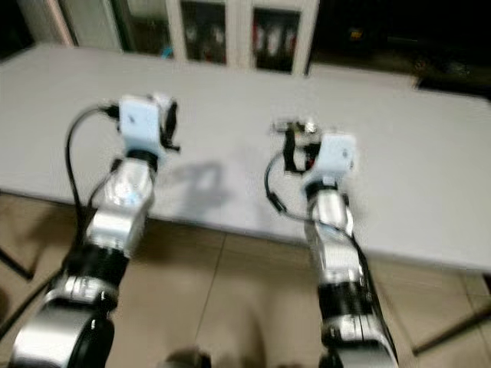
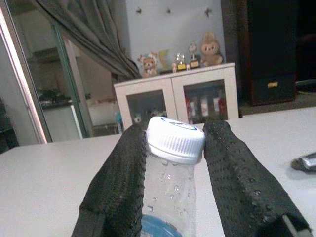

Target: Picking trash to rubbish bin

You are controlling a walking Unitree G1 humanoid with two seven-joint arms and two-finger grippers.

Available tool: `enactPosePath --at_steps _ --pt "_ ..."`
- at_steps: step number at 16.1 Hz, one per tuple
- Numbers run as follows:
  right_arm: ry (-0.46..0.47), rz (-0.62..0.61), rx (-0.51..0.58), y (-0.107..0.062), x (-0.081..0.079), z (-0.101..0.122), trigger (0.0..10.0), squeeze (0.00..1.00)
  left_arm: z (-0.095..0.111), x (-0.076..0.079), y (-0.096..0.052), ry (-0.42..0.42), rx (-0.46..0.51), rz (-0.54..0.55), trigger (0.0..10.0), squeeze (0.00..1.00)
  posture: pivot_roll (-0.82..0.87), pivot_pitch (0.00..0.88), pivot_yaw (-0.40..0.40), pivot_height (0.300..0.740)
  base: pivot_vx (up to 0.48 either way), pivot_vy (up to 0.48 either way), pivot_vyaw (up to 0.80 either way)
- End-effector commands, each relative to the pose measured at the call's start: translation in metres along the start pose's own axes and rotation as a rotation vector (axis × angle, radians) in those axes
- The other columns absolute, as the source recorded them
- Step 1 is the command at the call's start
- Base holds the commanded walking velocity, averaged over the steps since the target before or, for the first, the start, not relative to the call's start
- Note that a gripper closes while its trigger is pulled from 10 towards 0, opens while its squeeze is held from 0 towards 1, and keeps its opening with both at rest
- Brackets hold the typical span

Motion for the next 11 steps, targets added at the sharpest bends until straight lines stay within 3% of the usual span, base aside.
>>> enactPosePath --at_steps 1,11 --pt "-0.008 -0.025 -0.001 -0.0013 0.0093 -0.001 10.0 0.0 0.0036 0.0071 0.0022 0.001 0.004 -0.02 10.0 0.0 -0.03 0.0 -0.008 0.74 -0.307 0.0 0.0" --pt "-0.001 -0.017 -0.007 -0.0026 0.0072 -0.0027 10.0 0.0 0.0028 0.0054 0.0032 0.004 -0.005 -0.019 10.0 0.0 -0.03 0.009 -0.006 0.74 -0.305 0.0 0.0"
Point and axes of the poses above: a point about 5 cm out from each wrist's last joint towards the gripper, its own y axis pointing out of the wrist towards the gripper, its own z axis along the axis of the wrist's last joint, x = y × z, the point moved 4 cm from there along y, pointing out of the wrist towards the gripper, and after that the axes turned 10 degrees about -y, right-handed, at the moved point
